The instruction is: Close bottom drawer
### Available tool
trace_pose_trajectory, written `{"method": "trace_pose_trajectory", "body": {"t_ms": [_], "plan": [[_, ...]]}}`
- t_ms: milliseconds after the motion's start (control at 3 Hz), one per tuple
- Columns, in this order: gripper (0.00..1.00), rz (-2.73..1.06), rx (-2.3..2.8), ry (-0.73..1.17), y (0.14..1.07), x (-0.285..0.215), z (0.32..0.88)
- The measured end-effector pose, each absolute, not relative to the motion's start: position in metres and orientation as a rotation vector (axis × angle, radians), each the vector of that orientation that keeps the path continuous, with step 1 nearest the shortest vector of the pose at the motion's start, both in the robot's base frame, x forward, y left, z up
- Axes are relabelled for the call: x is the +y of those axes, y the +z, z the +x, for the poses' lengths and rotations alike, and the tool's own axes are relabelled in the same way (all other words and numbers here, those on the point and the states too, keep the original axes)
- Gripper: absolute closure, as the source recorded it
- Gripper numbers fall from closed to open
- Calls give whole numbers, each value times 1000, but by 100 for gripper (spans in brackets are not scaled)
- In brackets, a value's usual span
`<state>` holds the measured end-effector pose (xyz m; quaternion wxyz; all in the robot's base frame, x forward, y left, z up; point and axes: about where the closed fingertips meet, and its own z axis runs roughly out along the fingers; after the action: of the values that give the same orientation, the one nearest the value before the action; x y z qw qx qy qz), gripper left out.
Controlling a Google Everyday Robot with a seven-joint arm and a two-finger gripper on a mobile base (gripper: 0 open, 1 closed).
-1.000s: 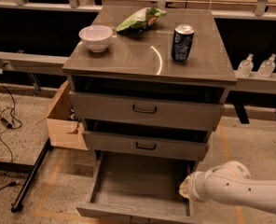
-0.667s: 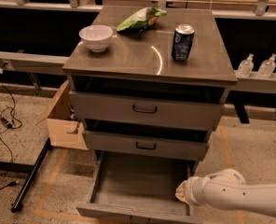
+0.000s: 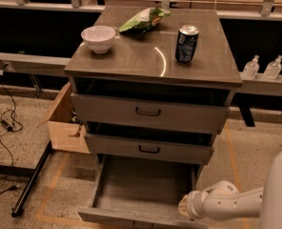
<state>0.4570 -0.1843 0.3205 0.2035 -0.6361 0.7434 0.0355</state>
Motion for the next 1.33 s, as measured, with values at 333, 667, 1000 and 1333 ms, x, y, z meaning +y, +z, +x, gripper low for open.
{"method": "trace_pose_trajectory", "body": {"t_ms": [333,667,1000,1333], "plan": [[100,-1778,2095,157,282,-175,449],[100,-1780,2100,169,276,-173,445],[100,-1771,2135,188,248,-180,439],[100,-1762,2154,183,227,-187,442]]}}
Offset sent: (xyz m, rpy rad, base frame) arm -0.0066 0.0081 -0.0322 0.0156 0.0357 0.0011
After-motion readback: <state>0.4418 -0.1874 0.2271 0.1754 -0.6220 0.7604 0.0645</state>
